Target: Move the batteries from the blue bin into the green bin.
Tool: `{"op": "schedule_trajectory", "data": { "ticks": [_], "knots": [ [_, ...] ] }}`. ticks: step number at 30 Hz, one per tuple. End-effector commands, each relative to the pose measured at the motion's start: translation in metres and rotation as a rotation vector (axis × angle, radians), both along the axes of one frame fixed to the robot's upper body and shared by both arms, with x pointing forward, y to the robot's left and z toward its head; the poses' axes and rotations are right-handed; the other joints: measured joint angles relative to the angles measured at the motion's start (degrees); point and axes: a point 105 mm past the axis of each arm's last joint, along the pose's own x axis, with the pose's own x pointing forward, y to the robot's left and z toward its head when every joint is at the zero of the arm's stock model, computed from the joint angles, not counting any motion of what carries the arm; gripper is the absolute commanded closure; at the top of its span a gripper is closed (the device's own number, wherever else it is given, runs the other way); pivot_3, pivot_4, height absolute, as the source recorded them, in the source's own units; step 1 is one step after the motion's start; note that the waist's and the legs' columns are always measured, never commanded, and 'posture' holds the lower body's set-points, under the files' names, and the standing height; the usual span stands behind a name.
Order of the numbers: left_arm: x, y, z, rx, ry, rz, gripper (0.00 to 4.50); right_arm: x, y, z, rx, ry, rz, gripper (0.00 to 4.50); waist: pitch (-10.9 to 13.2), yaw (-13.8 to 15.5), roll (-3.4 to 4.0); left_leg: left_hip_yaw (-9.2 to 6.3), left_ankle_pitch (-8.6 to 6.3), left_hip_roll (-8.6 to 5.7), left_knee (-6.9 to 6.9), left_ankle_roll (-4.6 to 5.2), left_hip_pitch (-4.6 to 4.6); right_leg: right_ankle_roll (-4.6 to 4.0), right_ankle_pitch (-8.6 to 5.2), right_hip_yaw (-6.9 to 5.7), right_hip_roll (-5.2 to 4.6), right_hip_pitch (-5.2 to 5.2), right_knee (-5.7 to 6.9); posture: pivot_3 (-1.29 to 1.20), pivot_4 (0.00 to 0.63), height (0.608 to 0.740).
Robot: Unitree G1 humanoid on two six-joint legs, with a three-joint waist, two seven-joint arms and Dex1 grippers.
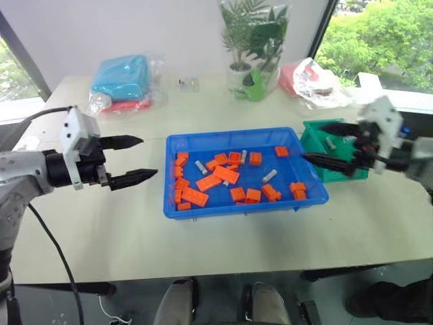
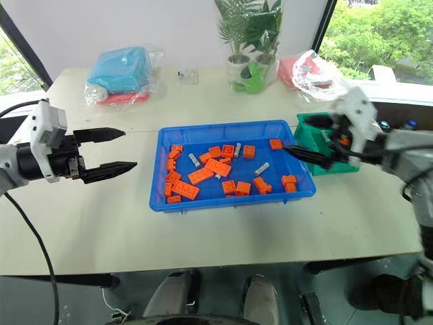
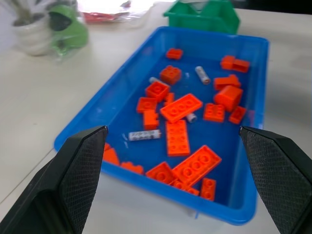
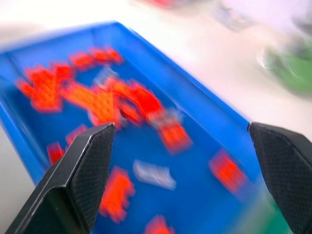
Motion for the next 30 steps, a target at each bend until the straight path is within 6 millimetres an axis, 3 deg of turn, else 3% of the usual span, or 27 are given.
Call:
{"op": "schedule_trajectory", "data": {
  "ticks": [1,6,10,17,24,30],
  "knots": [
    [-0.006,-0.005,0.011,0.023,-0.031,-0.045,0.0,0.013,0.048,-0.018,-0.026,0.072,0.064,0.04,-0.02,0.0,-0.02,0.0,0.0,-0.02,-0.04,0.0,0.0,0.01,0.0,0.0,0.01,-0.02,0.0,0.0,0.15,0.661],
    [-0.01,-0.002,0.01,0.043,-0.026,-0.039,0.0,0.026,0.114,-0.055,-0.071,0.19,0.13,0.04,-0.05,0.15,-0.08,0.05,0.2,-0.08,-0.04,0.11,0.0,0.16,0.12,0.08,0.1,-0.18,0.35,0.0,0.15,0.661],
    [-0.015,-0.001,0.01,0.048,-0.006,-0.041,0.0,0.036,0.138,-0.073,-0.082,0.249,0.12,0.04,0.04,0.04,-0.22,0.23,0.23,-0.18,-0.01,0.07,0.0,0.11,0.17,0.21,0.1,-0.23,0.71,0.0,0.15,0.661],
    [-0.022,0.0,0.008,0.046,0.008,-0.019,0.0,0.056,0.166,-0.082,-0.084,0.27,0.103,0.04,0.08,0.01,-0.34,0.29,0.33,-0.07,-0.02,-0.43,0.07,0.2,0.1,0.41,0.26,-0.67,0.94,0.0,0.15,0.661],
    [-0.023,-0.002,0.009,0.037,-0.003,-0.004,0.0,0.071,0.177,-0.097,-0.222,0.22,0.115,0.04,0.08,-0.07,-0.34,0.05,0.45,0.07,-0.05,-0.55,0.07,-0.07,0.23,1.21,1.2,-1.13,1.04,0.0,0.15,0.661],
    [-0.022,-0.003,0.009,0.032,-0.008,0.001,0.0,0.077,0.184,-0.106,-0.28,0.212,0.133,0.04,0.07,-0.4,-0.36,0.36,0.61,0.07,-0.08,-0.53,0.08,-0.29,0.38,1.64,1.26,-1.31,1.06,0.0,0.15,0.661]
  ]
}}
